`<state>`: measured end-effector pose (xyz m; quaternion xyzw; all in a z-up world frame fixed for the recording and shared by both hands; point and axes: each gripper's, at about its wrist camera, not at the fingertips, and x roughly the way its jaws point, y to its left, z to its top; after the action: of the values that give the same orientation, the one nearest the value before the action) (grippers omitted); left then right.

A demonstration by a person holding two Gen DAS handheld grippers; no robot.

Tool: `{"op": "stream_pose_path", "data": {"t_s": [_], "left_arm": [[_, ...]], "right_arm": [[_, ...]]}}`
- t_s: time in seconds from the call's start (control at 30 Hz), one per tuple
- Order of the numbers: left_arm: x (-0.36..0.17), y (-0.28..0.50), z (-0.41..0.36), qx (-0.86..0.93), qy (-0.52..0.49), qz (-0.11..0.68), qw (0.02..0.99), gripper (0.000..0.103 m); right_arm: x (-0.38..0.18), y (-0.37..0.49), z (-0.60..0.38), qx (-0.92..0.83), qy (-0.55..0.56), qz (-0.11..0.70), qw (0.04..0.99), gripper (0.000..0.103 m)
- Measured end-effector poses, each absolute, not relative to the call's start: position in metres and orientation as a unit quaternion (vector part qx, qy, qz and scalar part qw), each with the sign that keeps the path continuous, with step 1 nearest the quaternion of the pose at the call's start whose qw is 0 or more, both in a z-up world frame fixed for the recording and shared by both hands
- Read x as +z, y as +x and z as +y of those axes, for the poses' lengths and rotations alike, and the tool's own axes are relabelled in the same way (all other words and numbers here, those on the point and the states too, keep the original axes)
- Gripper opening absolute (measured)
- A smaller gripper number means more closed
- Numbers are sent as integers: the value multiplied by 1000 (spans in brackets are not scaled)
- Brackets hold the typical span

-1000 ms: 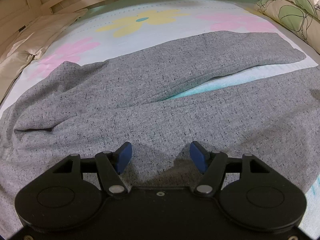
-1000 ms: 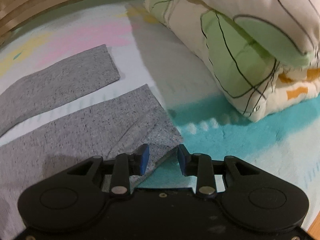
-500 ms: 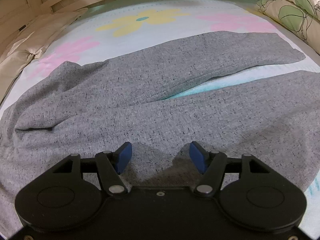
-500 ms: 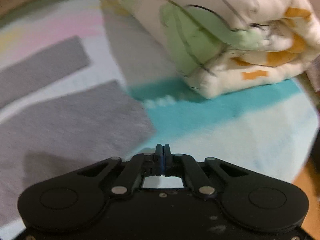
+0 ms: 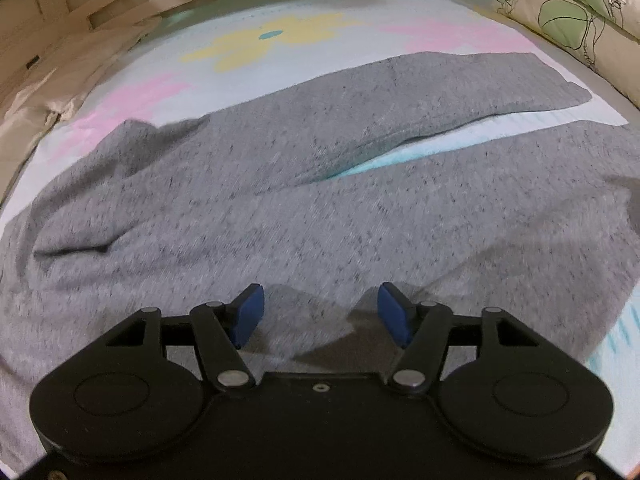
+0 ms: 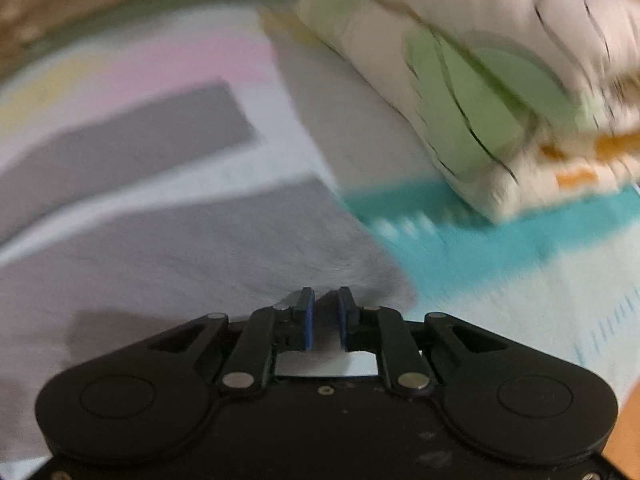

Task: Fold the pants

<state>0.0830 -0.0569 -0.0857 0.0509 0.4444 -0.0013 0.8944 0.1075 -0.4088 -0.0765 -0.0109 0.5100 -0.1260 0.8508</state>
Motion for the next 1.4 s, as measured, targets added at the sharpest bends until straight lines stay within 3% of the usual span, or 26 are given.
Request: {"op": "stream_pose_path", "data": {"t_s": [0.2,0.3,0.73,1.07,1.27,1.4], "left_arm": [[-83,78,-31,5,15,475,880,69],[-73,79,-15,22,-6,482,876,63],[3,143,52,52,13,425,904,63],[-38,172,70,43,37,435,899,63],[-61,182,83,64,32,473,878,63],[-77,189,86,67,29,506,859,66]], "right_arm": [[-50,114,-387,-147,-60,477,865,17],[-29,120,-364,-99,-55,458,882,18],[-11,187,-228,85,-13,453,887,22],[-61,220,-159,132,-16,502,855,23],[-106,242,-186,53,3,565,823,23],[-98,254,-196,42,11,563,826,23]]}}
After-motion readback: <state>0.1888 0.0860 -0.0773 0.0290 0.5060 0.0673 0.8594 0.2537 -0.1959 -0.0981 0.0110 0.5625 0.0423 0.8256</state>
